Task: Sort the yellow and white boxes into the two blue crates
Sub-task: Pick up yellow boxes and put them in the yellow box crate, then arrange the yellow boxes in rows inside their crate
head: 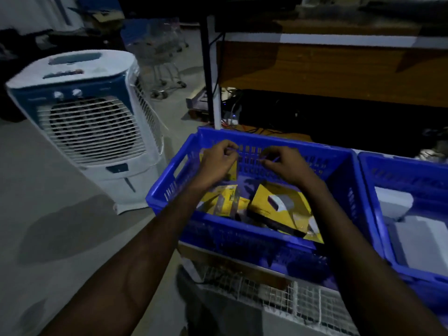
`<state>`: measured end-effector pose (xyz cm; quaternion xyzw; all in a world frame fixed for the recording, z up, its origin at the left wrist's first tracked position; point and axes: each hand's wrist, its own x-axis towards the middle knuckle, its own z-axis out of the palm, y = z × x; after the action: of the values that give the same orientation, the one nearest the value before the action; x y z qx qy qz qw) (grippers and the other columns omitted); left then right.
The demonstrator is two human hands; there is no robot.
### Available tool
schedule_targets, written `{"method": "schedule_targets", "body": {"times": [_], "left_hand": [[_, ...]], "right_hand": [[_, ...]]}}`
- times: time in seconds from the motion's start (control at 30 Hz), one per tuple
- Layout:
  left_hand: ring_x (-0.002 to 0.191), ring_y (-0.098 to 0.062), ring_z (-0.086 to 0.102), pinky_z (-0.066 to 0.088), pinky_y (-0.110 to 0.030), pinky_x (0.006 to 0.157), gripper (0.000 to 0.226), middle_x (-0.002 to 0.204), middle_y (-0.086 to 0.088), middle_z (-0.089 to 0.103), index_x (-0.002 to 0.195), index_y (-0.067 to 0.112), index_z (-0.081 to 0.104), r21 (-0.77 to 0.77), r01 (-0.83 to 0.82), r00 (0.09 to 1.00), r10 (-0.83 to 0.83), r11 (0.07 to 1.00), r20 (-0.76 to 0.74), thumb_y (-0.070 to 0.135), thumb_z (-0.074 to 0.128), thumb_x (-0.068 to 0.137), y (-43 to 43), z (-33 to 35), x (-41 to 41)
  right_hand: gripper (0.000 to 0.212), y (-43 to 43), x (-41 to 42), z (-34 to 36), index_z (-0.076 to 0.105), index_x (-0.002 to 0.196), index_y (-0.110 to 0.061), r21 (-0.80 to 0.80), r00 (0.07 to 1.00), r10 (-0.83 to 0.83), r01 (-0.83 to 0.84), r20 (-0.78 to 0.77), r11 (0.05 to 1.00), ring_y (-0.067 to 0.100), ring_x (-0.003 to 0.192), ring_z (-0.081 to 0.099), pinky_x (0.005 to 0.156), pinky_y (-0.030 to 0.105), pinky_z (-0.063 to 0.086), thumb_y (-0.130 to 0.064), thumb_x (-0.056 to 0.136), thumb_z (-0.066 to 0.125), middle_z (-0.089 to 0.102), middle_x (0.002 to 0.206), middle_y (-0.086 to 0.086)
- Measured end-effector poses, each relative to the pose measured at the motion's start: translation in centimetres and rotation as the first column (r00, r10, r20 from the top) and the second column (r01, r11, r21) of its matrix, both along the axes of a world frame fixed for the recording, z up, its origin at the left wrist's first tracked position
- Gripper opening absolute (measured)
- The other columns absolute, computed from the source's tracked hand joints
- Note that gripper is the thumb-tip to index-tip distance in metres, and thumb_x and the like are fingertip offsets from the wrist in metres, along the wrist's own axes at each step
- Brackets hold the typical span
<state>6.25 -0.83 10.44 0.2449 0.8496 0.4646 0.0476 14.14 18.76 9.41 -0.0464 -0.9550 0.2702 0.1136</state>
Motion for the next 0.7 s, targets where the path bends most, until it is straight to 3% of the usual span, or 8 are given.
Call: {"method": "schedule_targets", "body": {"times": [0.1,0.2,0.27,0.37,0.47,0.6,0.7], "left_hand": [[0.076,-0.031,0.063,0.049,-0.043,0.070,0.017,0.083,-0.015,0.066,0.111,0.019,0.063,-0.070,0.189,0.981,-0.191,0.979,-0.022,0.021,0.056,0.096,1.3,-1.5,-1.3],[0.062,-0.017,0.057,0.041,-0.029,0.056,0.022,0.073,-0.002,0.060,0.115,0.018,0.062,-0.106,0.307,0.952,-0.306,0.946,0.023,0.028,0.054,0.096,3.4,-2.4,-1.8],[0.062,-0.013,0.054,0.041,-0.025,0.056,0.027,0.080,-0.002,0.060,0.117,0.019,0.059,-0.148,0.359,0.932,-0.346,0.921,0.111,0.033,0.053,0.096,5.2,-3.3,-1.7],[0.089,-0.025,0.063,0.051,-0.036,0.077,0.044,0.111,-0.010,0.064,0.129,0.021,0.051,-0.259,0.454,0.885,-0.396,0.853,0.246,0.045,0.053,0.092,6.8,-5.3,-1.0],[0.120,-0.034,0.053,0.046,-0.044,0.095,0.060,0.140,-0.012,0.048,0.141,0.021,0.040,-0.310,0.466,0.878,-0.390,0.829,0.277,0.054,0.051,0.092,6.9,-7.3,-0.5],[0.112,-0.032,0.057,0.045,-0.038,0.084,0.060,0.135,-0.014,0.052,0.143,0.024,0.037,-0.319,0.460,0.884,-0.396,0.828,0.248,0.055,0.050,0.093,6.7,-7.8,-1.2],[0.118,-0.036,0.052,0.041,-0.035,0.082,0.062,0.140,-0.017,0.047,0.145,0.023,0.037,-0.348,0.516,0.848,-0.410,0.782,0.336,0.056,0.050,0.094,6.3,-7.7,-1.6]], "right_hand": [[0.023,1.0,0.8,-1.2,0.067,0.111,-0.017,0.031,0.988,-0.119,0.116,0.103,0.993,0.023,0.090,0.065,0.079,0.036,0.053,-0.027,0.091,0.063,0.072,0.101,0.006],[0.017,1.4,1.9,-2.1,0.069,0.105,-0.016,-0.009,0.963,-0.245,0.247,0.115,0.969,0.021,0.090,0.065,0.078,0.033,0.051,-0.024,0.090,0.065,0.071,0.099,0.006],[0.015,1.6,2.6,-2.8,0.070,0.101,-0.015,-0.017,0.947,-0.309,0.312,0.086,0.950,0.019,0.092,0.065,0.077,0.028,0.048,-0.020,0.088,0.065,0.071,0.099,0.006],[0.014,1.4,3.2,-4.0,0.069,0.099,-0.018,0.050,0.928,-0.351,0.347,0.123,0.936,0.018,0.088,0.064,0.074,0.034,0.053,-0.023,0.088,0.063,0.070,0.098,0.004],[0.014,1.1,3.2,-4.4,0.068,0.099,-0.021,0.062,0.933,-0.336,0.331,0.126,0.942,0.014,0.084,0.060,0.073,0.036,0.054,-0.026,0.088,0.061,0.068,0.096,0.001],[0.008,1.5,3.6,-4.7,0.066,0.094,-0.025,0.001,0.940,-0.313,0.316,0.133,0.949,0.014,0.089,0.062,0.077,0.036,0.054,-0.028,0.089,0.060,0.067,0.098,-0.002],[0.010,1.7,3.9,-4.9,0.066,0.093,-0.027,-0.014,0.940,-0.307,0.312,0.153,0.950,0.018,0.091,0.064,0.079,0.039,0.055,-0.031,0.088,0.059,0.069,0.101,0.002]]}}
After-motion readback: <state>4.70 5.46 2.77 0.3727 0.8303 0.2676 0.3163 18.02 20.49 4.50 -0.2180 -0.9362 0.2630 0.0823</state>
